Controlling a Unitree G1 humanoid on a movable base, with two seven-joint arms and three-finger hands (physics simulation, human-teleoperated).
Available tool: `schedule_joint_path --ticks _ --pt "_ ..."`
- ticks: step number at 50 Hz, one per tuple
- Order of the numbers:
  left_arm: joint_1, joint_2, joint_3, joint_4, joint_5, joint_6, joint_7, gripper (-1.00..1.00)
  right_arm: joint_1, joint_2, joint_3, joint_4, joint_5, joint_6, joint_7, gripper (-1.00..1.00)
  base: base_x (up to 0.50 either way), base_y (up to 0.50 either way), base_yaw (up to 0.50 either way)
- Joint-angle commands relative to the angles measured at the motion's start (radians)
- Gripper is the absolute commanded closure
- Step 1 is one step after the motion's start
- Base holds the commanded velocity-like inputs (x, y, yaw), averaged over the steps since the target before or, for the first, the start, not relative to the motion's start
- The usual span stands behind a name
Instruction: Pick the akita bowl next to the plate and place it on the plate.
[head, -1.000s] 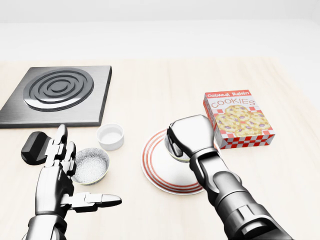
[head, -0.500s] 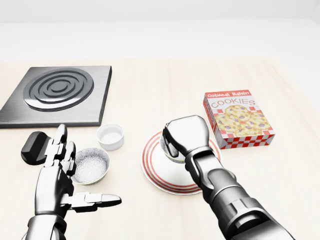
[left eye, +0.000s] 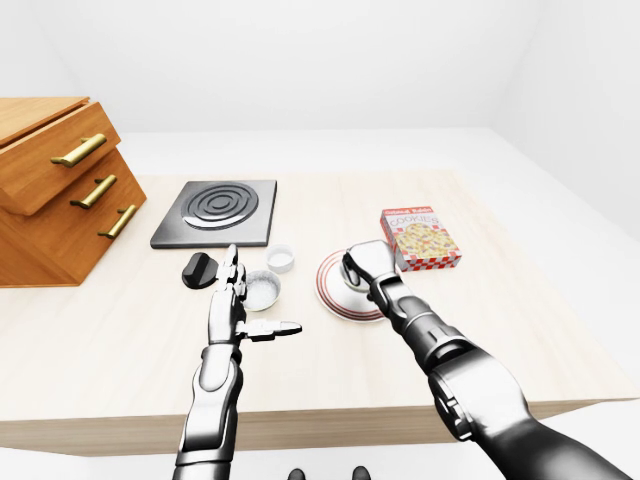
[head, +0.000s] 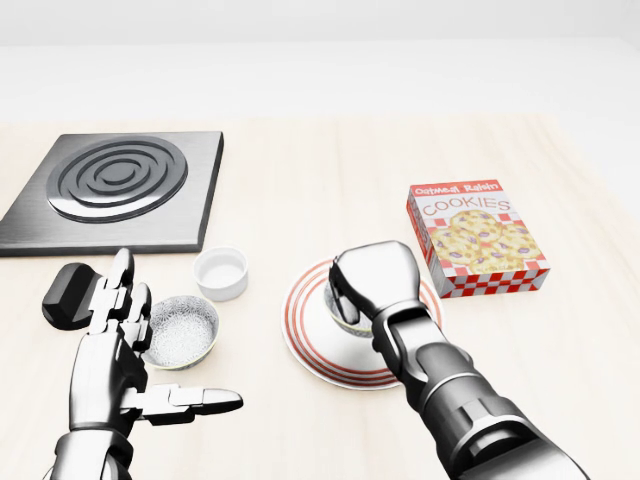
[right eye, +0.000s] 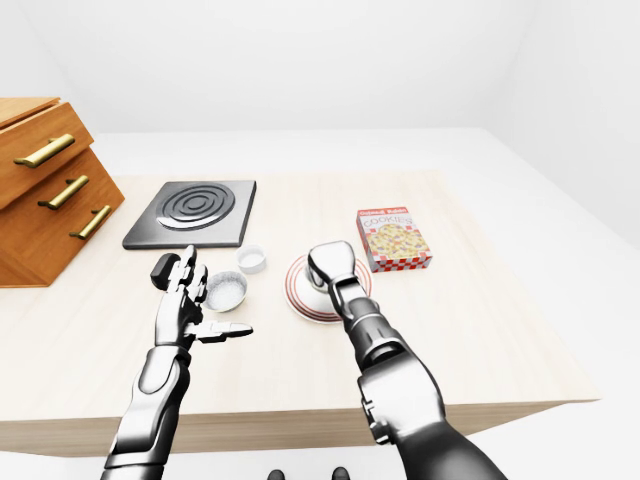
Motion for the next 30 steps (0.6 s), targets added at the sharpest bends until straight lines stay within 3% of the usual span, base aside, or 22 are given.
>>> schedule_joint_path --ticks 1,5,9,14,17,30 --pt "0.001 0.000 0.000 -0.002 0.000 0.001 0.000 -1.00 -0.012 0.005 -0.013 0.012 0.022 0.000 0.009 1.00 0.00 0.00 0.00" --pt "0.001 -0.001 0.000 0.013 0.001 -0.014 0.000 -1.00 -0.014 0.006 -0.013 0.016 0.023 0.000 0.011 1.00 0.00 0.00 0.00" --pt "0.001 -0.001 -0.001 0.004 0.000 -0.006 0.001 -1.00 -0.018 0.005 -0.016 0.024 0.025 0.000 0.030 1.00 0.00 0.00 0.00" --pt "-0.003 0.000 0.000 0.021 0.000 -0.020 0.000 -1.00 -0.014 0.007 -0.016 0.030 0.022 0.000 0.047 1.00 0.00 0.00 0.00" --pt "0.002 -0.001 -0.001 0.005 0.000 -0.009 0.001 -1.00 -0.006 0.008 -0.017 0.035 0.020 0.000 0.048 1.00 0.00 0.00 0.00" --pt "-0.003 0.000 0.001 0.015 -0.002 -0.013 0.001 -1.00 -0.001 0.008 -0.023 0.040 0.017 0.000 0.058 1.00 0.00 0.00 0.00"
